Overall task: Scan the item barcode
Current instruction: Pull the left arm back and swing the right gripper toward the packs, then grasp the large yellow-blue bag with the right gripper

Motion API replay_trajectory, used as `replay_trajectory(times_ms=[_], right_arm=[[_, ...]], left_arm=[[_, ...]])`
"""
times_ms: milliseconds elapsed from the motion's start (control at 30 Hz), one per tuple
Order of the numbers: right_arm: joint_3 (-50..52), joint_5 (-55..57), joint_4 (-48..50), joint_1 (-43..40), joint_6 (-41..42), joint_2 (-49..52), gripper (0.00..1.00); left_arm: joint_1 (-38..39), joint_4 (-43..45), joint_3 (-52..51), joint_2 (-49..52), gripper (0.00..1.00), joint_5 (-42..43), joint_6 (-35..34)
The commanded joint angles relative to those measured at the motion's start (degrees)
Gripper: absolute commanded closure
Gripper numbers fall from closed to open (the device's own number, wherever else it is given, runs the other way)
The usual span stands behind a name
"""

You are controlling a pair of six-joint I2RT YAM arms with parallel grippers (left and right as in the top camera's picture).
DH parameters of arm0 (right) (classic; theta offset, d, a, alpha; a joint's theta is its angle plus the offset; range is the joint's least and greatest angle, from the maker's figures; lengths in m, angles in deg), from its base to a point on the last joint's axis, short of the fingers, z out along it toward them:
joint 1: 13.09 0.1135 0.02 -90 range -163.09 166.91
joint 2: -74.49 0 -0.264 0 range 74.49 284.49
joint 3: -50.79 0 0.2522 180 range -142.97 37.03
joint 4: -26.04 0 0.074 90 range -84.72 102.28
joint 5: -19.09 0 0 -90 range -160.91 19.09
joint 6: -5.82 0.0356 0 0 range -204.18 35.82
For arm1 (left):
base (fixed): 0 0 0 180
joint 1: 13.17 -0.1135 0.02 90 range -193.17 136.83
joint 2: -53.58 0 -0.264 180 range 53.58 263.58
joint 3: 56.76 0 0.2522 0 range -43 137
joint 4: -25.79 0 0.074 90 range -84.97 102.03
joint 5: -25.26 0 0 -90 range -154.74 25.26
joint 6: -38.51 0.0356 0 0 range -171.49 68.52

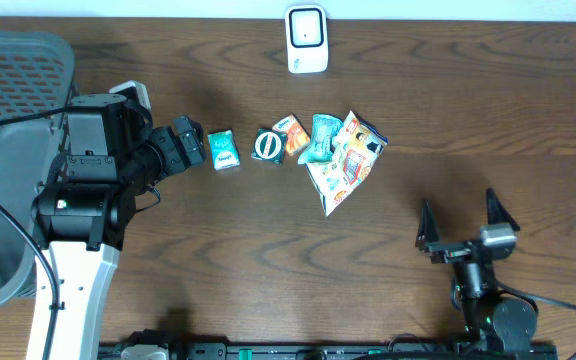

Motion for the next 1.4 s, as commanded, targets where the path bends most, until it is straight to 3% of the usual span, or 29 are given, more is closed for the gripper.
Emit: replay_trajectory(times_ms=[0, 200, 267, 400, 533, 567, 600, 700, 767, 900, 1067, 1233, 1367], right_arm=[[0.0, -2.0, 11.1, -0.2, 12.3, -0.4, 0.01], [-1.5, 6.1, 35.7, -0.2, 13.3, 3.8, 0.01], [-5.6, 6.7, 37.1, -0.2, 13.2, 7.8, 0.01], [-18.2, 2.6, 30.1, -0.2, 10.8, 19.7, 0.01], [-34.4, -11.4, 20.0, -0.2, 3.5, 35.9, 0.01], [-38.4, -18.9, 17.1, -0.2, 3.8, 39.8, 0.01], [-43.4, -33.2, 13.7, -0.2, 4.1, 45.0, 0.01], [-48.7, -56.1, 13.8, -0.2, 4.2, 52.8, 0.01], [-49.8, -59.8, 17.2, 0.6, 5.5, 56.8, 0.01], [-50.4, -49.5, 22.5, 3.2, 23.2, 63.9, 0.01], [-51.1, -41.4, 21.9, 7.7, 29.0, 69.9, 0.01], [-58.2, -37.3, 8.9, 10.3, 27.2, 75.0, 0.01], [-69.0, -27.4, -14.1, 12.1, 16.2, 79.0, 0.01]], left_arm=[[-0.2, -0.1, 0.9, 0.0, 0.02, -0.3, 1.0], [-0.2, -0.1, 0.9, 0.0, 0.02, -0.3, 1.0], [-0.2, -0.1, 0.9, 0.0, 0.02, -0.3, 1.0], [-0.2, -0.1, 0.9, 0.0, 0.02, -0.3, 1.0], [-0.2, -0.1, 0.9, 0.0, 0.02, -0.3, 1.0], [-0.2, -0.1, 0.9, 0.0, 0.02, -0.3, 1.0], [-0.2, -0.1, 0.9, 0.0, 0.02, -0.3, 1.0], [-0.2, -0.1, 0.9, 0.0, 0.02, -0.3, 1.0], [-0.2, -0.1, 0.9, 0.0, 0.02, -0.3, 1.0], [-0.2, -0.1, 0.9, 0.0, 0.03, -0.3, 1.0], [-0.2, -0.1, 0.9, 0.0, 0.02, -0.3, 1.0], [-0.2, -0.1, 0.9, 0.0, 0.02, -0.3, 1.0], [-0.2, -0.1, 0.9, 0.0, 0.02, -0.3, 1.0]])
